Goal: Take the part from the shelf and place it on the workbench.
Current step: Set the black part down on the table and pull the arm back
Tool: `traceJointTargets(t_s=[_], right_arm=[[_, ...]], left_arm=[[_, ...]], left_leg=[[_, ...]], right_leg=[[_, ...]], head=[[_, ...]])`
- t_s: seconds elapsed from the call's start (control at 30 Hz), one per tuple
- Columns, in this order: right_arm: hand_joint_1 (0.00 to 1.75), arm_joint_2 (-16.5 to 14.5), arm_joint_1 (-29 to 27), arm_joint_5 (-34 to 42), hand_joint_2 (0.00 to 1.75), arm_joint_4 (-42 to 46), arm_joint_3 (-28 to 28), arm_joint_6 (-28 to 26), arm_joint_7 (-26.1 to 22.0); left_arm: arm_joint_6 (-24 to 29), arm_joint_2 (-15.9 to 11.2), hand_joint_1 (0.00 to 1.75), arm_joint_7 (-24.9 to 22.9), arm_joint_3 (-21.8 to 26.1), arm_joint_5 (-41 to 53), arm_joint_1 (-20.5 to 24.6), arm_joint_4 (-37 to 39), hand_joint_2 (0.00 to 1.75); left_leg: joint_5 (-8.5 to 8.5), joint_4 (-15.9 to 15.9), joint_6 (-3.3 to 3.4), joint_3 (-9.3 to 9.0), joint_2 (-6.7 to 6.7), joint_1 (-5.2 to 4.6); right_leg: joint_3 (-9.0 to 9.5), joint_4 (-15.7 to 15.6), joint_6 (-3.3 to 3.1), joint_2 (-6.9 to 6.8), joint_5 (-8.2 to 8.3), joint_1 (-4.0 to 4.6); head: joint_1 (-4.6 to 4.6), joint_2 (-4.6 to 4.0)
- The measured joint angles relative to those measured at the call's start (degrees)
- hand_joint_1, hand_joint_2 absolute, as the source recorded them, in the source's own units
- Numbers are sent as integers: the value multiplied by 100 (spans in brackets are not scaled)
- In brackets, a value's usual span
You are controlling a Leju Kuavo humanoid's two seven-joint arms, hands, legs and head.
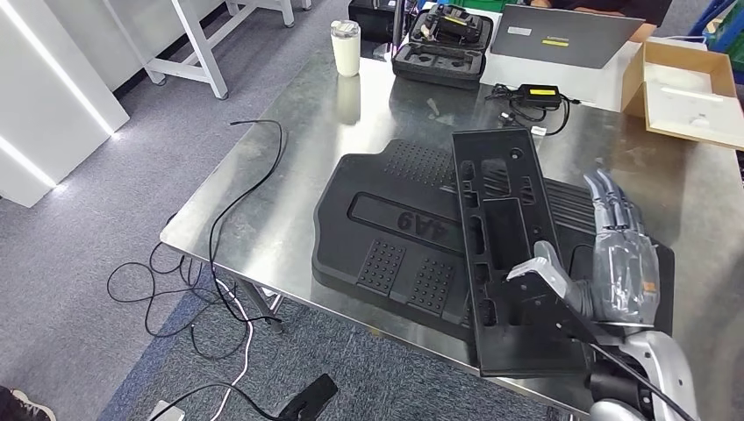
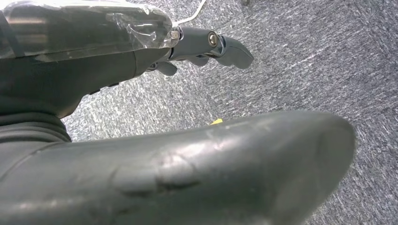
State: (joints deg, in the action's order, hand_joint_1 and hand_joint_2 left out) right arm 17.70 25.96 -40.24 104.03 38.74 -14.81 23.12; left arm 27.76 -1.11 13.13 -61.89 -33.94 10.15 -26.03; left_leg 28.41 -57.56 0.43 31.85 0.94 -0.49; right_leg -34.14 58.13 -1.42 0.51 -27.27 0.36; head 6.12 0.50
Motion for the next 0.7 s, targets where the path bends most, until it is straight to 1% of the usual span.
traceJointTargets(t_s=[0.1, 0.17, 0.3, 0.7], right_arm=[[0, 14, -82, -55, 0, 56, -25, -222, -35], [0, 25, -111, -72, 0, 81, -38, -268, -44], [0, 39, -140, -81, 175, 119, -65, -309, -55], [0, 92, -167, 48, 175, 308, -149, -654, -283]], left_arm=[[2, 0, 0, -13, -1, 25, 13, 0, 0], [4, 0, 0, -15, -1, 32, 20, 0, 0], [3, 0, 0, -17, -2, 45, 23, 0, 0], [-107, 0, 0, 9, -5, 82, 65, 2, 0]], left_leg=[[0, 0, 0, 0, -1, 0], [0, 0, 0, 0, -2, 0], [0, 0, 0, -1, -2, 0], [0, 0, 0, -5, -2, 0]], right_leg=[[0, 0, 0, 2, 0, 0], [0, 0, 0, 3, 0, 0], [1, 0, 0, 3, 0, 0], [4, 0, 0, 3, 0, 0]], head=[[0, 0], [0, 0], [-1, 0], [-1, 0]])
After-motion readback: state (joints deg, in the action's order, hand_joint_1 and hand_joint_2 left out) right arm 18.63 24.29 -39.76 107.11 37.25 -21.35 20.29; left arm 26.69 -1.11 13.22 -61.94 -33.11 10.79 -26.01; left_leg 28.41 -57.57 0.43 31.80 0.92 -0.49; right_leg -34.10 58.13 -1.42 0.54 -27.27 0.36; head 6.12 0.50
